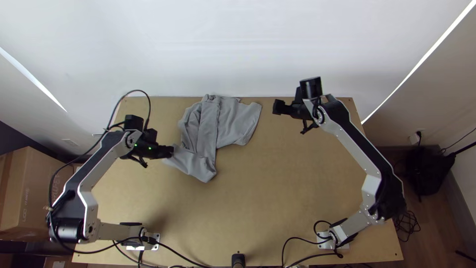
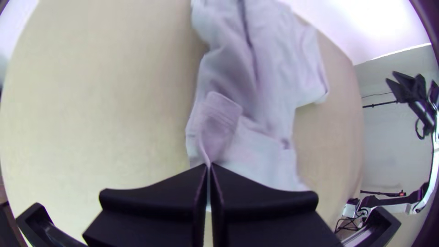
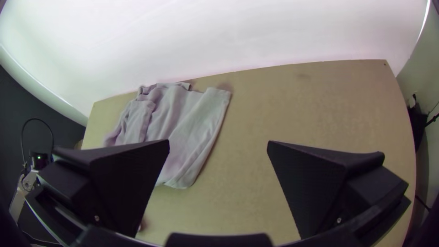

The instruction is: Fold the t-shirt

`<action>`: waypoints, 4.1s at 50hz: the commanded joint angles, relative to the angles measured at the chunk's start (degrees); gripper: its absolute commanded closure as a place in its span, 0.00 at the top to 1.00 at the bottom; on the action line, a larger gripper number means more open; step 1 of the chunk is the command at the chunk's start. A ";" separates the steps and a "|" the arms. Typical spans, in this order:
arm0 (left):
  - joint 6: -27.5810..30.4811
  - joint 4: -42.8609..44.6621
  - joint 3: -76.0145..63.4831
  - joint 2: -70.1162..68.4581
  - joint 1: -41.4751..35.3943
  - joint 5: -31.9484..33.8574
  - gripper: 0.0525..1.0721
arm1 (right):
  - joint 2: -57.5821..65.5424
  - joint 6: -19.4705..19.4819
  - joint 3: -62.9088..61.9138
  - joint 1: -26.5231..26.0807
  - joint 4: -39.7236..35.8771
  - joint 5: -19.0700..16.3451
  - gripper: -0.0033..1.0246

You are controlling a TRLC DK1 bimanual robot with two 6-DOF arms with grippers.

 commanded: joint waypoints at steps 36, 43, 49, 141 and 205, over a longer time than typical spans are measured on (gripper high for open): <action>-2.00 -4.28 1.24 -20.94 4.57 0.98 0.03 | 37.42 7.47 39.24 13.60 -0.99 -8.86 0.96; -2.61 -4.37 0.89 -22.34 4.57 0.98 0.03 | 39.97 7.29 39.24 14.22 3.58 -9.48 0.96; -3.84 -4.54 0.54 -22.70 4.57 0.98 0.03 | 41.82 7.38 39.24 14.48 8.15 -10.71 0.96; -6.57 -4.28 -1.04 -24.54 6.06 0.54 0.03 | 43.05 14.59 34.15 16.68 16.50 -13.70 0.03; -12.81 1.17 -9.83 -34.21 2.63 2.47 0.03 | -28.32 -5.89 -41.26 4.55 8.07 -10.45 0.39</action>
